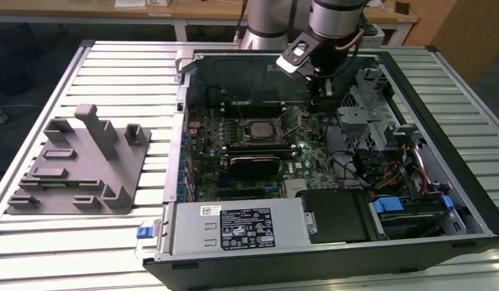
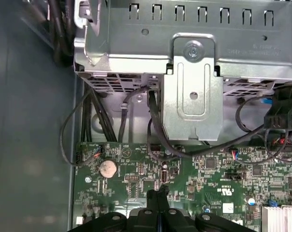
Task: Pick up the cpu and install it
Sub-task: 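Close the cpu cover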
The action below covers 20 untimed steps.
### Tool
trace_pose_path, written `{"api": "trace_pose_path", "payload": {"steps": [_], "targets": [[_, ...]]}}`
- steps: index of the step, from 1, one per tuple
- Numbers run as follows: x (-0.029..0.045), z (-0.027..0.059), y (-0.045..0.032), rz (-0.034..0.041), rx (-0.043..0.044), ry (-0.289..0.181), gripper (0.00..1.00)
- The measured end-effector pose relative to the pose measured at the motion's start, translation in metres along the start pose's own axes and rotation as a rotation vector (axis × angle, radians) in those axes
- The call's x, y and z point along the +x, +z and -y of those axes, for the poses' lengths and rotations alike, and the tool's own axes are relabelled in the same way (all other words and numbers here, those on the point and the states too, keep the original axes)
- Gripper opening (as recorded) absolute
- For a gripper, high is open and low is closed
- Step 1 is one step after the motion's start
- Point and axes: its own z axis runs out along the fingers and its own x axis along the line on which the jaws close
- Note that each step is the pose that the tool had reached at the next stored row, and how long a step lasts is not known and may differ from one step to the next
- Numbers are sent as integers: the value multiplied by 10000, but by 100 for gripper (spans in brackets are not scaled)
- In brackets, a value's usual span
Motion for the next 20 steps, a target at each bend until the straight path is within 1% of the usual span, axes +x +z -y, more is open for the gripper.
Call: {"api": "trace_pose_path", "payload": {"steps": [8,12,14,16,20], "targets": [[2,-7,99,-2,55,-1,11],[3,12,126,-1,65,-2,11],[4,54,129,0,66,-5,11],[5,124,128,0,66,-2,11],[8,300,122,-1,66,-2,11]]}}
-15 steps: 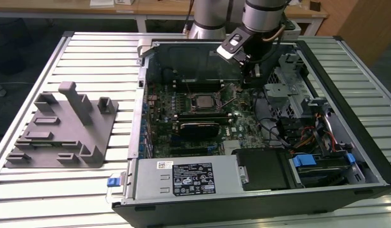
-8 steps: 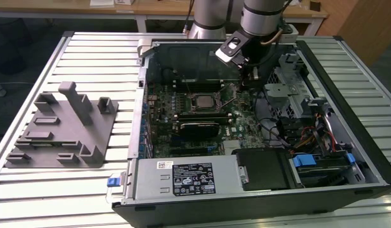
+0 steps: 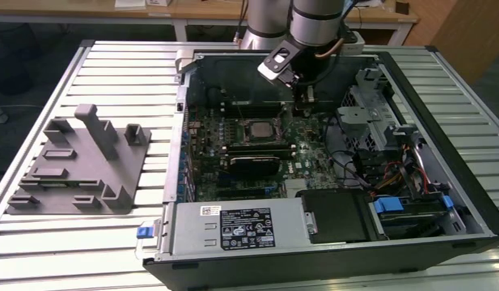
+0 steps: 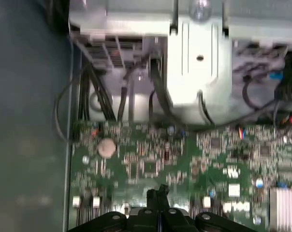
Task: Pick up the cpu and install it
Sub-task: 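Close the cpu cover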
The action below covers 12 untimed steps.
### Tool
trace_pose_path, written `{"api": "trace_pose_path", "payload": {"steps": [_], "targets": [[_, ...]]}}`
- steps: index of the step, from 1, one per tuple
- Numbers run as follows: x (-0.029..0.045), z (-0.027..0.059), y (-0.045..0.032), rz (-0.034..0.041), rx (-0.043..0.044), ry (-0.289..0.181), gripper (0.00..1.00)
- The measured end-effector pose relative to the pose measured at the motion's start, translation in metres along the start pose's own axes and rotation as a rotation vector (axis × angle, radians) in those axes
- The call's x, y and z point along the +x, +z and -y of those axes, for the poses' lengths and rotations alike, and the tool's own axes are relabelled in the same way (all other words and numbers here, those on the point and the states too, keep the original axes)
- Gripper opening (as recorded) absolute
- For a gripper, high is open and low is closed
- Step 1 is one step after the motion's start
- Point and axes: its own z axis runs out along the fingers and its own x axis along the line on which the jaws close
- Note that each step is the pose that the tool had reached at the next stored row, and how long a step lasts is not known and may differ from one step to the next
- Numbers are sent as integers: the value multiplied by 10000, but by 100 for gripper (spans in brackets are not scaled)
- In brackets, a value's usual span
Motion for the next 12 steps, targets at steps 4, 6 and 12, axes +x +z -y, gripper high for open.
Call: {"api": "trace_pose_path", "payload": {"steps": [4,6,12], "targets": [[3,152,-5,-1,-1,0,11],[5,222,-7,0,0,0,11],[7,336,-9,-1,-1,-2,11]]}}
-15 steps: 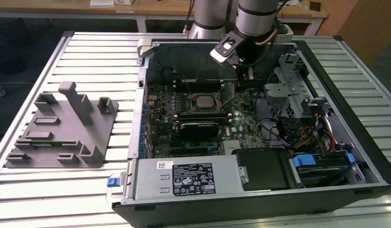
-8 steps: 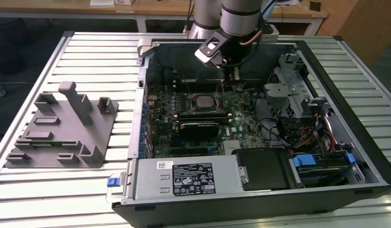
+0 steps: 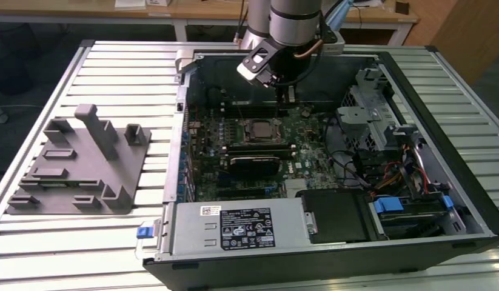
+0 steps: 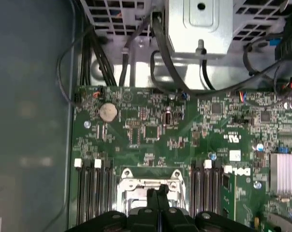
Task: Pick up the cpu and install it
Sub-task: 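Close the cpu cover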
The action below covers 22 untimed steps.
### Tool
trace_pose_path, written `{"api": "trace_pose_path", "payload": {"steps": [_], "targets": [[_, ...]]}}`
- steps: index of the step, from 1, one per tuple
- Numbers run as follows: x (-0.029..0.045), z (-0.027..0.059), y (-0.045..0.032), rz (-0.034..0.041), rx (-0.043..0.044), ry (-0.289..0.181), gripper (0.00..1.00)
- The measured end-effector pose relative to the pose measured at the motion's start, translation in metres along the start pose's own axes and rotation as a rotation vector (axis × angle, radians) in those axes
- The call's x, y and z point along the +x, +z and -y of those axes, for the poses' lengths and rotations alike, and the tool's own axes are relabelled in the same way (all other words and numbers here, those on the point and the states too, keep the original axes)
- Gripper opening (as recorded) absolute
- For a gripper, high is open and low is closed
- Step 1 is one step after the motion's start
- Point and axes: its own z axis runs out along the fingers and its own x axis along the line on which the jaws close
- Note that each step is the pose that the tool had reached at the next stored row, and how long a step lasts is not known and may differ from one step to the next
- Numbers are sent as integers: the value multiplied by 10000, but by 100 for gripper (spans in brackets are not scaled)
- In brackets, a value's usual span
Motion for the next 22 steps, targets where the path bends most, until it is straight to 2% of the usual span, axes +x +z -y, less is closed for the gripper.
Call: {"api": "trace_pose_path", "payload": {"steps": [3,4,6,7,10,13,17,22], "targets": [[0,0,0,3,1,0,11],[0,1,3,0,55,0,11],[0,0,8,5,357,-7,11],[0,0,8,17,413,-9,11],[0,0,8,20,428,-8,11],[0,24,44,-3,426,-8,11],[-3,105,102,-9,426,-9,11],[-24,198,128,-8,427,-9,11]]}}
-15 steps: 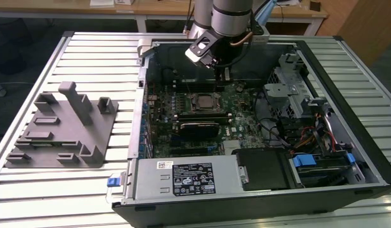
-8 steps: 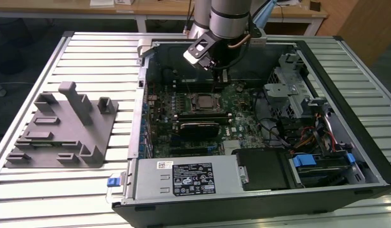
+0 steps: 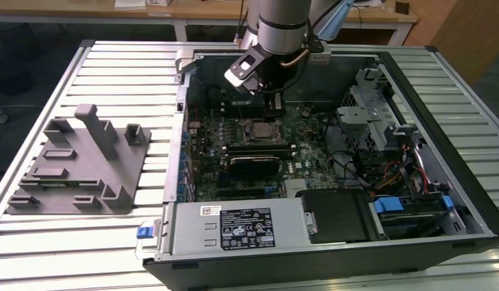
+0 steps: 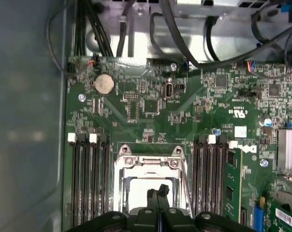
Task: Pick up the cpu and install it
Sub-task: 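Close the cpu cover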
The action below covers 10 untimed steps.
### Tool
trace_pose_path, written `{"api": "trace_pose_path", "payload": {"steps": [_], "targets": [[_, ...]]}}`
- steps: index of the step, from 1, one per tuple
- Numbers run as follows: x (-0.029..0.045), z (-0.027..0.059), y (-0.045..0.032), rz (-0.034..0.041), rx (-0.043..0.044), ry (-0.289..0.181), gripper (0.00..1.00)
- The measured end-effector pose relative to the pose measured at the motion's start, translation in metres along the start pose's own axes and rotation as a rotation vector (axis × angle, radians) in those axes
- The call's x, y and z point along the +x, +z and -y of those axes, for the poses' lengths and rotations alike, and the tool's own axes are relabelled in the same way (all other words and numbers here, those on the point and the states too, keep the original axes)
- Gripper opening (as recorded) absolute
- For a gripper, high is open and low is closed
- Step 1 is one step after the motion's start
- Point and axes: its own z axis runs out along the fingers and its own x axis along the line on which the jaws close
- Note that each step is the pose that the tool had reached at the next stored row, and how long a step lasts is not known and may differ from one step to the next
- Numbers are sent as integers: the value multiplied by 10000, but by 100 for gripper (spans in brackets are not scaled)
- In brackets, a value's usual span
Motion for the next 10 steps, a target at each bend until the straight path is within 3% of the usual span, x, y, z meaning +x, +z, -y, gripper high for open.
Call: {"api": "trace_pose_path", "payload": {"steps": [10], "targets": [[-22,40,24,1,-2,-6,11]]}}
